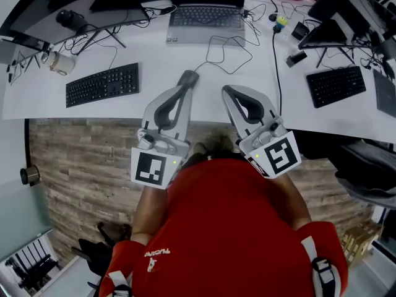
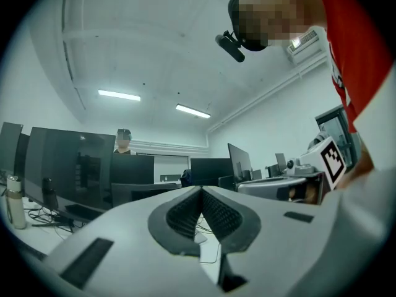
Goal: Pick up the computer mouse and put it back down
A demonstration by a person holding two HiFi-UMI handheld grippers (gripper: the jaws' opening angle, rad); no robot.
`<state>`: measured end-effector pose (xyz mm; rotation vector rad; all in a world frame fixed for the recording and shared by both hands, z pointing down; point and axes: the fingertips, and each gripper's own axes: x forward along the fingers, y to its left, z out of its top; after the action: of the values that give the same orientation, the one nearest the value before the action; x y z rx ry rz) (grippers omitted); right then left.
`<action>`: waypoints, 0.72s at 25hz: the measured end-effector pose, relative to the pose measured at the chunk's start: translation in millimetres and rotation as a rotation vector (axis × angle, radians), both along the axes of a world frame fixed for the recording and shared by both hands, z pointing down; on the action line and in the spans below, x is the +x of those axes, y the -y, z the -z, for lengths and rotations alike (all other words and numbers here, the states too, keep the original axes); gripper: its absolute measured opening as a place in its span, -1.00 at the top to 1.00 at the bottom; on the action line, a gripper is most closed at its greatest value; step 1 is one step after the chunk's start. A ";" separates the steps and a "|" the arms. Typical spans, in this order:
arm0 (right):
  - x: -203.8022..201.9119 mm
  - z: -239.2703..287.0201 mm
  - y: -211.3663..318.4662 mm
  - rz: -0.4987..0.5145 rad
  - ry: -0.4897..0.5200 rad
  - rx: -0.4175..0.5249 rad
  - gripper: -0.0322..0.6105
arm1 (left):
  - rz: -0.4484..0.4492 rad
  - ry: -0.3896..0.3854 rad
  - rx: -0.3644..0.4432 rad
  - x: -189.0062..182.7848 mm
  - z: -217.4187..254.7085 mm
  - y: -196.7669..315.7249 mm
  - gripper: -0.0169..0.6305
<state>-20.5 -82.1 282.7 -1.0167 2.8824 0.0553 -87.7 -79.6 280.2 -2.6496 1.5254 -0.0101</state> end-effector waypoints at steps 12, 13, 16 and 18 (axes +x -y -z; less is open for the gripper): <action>1.1 -4.7 -1.3 -0.009 -0.009 -0.003 0.89 | 0.001 -0.013 -0.011 -2.7 -3.0 -0.9 0.92; 1.3 -5.5 -1.2 -0.010 -0.010 -0.004 0.89 | 0.001 -0.011 -0.011 -2.9 -3.3 -1.0 0.92; 2.4 -5.9 0.2 -0.013 -0.009 -0.005 0.89 | -0.003 -0.008 -0.010 -2.8 -2.8 -0.4 0.92; 2.8 -5.1 1.0 -0.015 -0.009 -0.003 0.89 | -0.003 -0.009 -0.009 -3.0 -1.7 0.2 0.92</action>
<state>-17.8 -83.1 287.7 -1.0413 2.8842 0.0569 -90.7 -79.8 281.8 -2.6626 1.5270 -0.0043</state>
